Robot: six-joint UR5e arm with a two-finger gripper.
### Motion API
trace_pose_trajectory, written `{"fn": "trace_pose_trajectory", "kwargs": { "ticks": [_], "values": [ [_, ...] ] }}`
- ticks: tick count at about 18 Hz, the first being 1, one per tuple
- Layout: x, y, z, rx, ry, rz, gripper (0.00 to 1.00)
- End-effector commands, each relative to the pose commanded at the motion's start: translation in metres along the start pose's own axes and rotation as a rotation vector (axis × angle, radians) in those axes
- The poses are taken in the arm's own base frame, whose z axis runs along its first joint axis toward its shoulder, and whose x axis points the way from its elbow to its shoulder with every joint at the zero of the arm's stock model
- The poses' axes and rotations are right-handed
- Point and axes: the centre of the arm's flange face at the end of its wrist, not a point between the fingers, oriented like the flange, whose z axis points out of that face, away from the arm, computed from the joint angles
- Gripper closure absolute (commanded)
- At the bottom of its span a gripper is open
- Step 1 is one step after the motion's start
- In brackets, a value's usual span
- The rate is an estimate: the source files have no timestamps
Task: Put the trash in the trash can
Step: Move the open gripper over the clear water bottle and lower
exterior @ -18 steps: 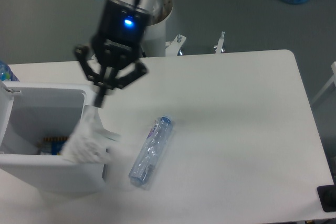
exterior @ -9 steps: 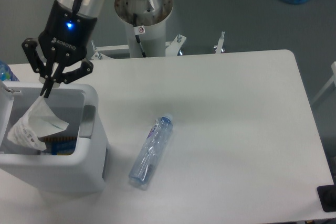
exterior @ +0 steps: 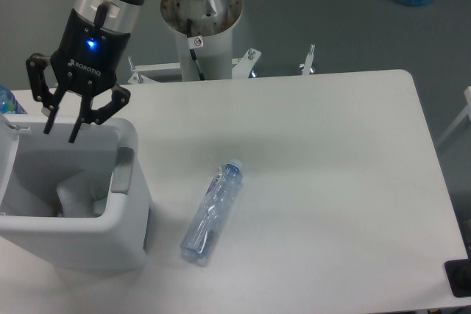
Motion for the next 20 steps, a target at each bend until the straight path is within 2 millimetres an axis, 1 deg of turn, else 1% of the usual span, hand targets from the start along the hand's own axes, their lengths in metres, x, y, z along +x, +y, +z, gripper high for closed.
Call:
{"fn": "trace_pose_trajectory", "kwargs": {
  "ticks": [1,3,4,7,8,10,12,14,16,18,20],
  "values": [
    [-0.005,-0.002,-0.003,0.005,-0.015,-0.002,0.00],
    [-0.023,0.001,-0.007,-0.001,-0.096,0.004,0.00],
    [-0.036,0.001,-0.011,-0.005,-0.151,0.010,0.00],
    [-0.077,0.000,-0.026,-0.014,-0.269,0.027,0.00],
    [-0.095,0.001,-0.029,-0.019,-0.293,0.036,0.00],
    [-0.126,0.001,-0.032,-0.032,-0.315,0.058,0.00],
    [-0.150,0.003,-0.024,-0.063,-0.320,0.106,0.00],
    [-0.178,0.006,-0.009,-0.105,-0.319,0.139,0.00],
    [-0.199,0.008,0.005,-0.132,-0.316,0.137,0.00],
    [-0.215,0.007,0.014,-0.144,-0.314,0.122,0.00],
    [-0.231,0.012,0.023,-0.171,-0.329,0.101,0.00]
  ]
}}
